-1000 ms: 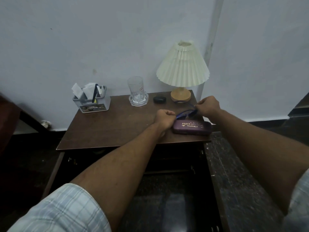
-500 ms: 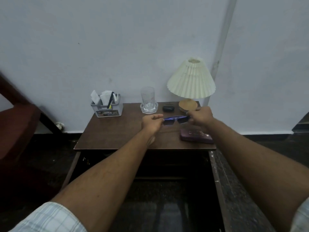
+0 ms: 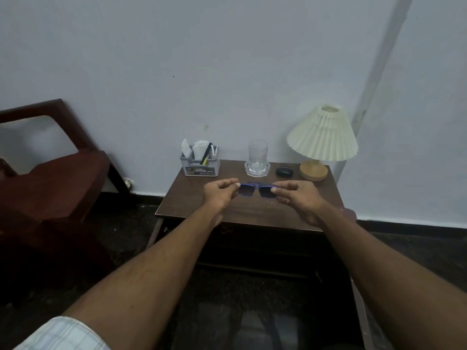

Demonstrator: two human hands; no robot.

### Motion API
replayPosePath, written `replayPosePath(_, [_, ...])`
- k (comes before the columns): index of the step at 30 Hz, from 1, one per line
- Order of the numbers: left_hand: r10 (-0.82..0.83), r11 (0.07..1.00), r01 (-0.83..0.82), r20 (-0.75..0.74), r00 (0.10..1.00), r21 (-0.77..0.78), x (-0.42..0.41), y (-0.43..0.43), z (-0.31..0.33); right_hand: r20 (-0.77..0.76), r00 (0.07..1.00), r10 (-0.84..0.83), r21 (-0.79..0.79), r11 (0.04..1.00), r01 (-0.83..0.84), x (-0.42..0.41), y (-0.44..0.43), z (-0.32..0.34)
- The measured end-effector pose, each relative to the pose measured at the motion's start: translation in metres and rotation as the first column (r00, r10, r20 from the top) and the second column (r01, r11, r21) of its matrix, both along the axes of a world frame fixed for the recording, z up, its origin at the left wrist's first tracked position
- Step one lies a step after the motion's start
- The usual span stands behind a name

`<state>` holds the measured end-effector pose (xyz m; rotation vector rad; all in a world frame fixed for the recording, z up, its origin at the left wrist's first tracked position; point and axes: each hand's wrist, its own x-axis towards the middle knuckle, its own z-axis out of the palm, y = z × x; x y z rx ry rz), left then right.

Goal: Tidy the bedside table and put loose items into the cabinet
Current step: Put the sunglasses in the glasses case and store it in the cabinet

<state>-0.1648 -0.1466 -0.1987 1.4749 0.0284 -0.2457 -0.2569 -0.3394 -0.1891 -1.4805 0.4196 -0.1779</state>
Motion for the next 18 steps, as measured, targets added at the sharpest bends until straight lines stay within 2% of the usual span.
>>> replayPosePath(4, [-0.052,0.999,0.052,-0.037,0.998,0.006,0.004,0.009,-0.003,-0.015,0.999,0.049,0.064,0.997,-0.048,0.001,0.005,0.001])
replayPosePath(10, [-0.053,0.998,0.054,-0.097,0.994,0.010,0.009,0.012,-0.016,-0.063,0.998,0.016,0.177,0.984,-0.004,0.011,0.010,-0.011])
replayPosePath(12, [-0.043,0.999,0.045,-0.104,0.994,0.020,0.012,0.012,-0.023,-0.085,0.996,-0.040,0.129,0.990,0.050,0.015,0.011,-0.020])
replayPosePath(14, [-0.024,0.996,0.033,-0.101,0.995,0.083,0.015,0.011,-0.031,-0.091,0.990,-0.110,0.010,0.994,0.112,0.020,0.010,-0.032])
replayPosePath(18, [0.012,0.983,0.003,-0.077,0.997,0.186,0.023,0.008,-0.048,-0.099,0.983,-0.155,-0.188,0.973,0.135,0.033,0.010,-0.056])
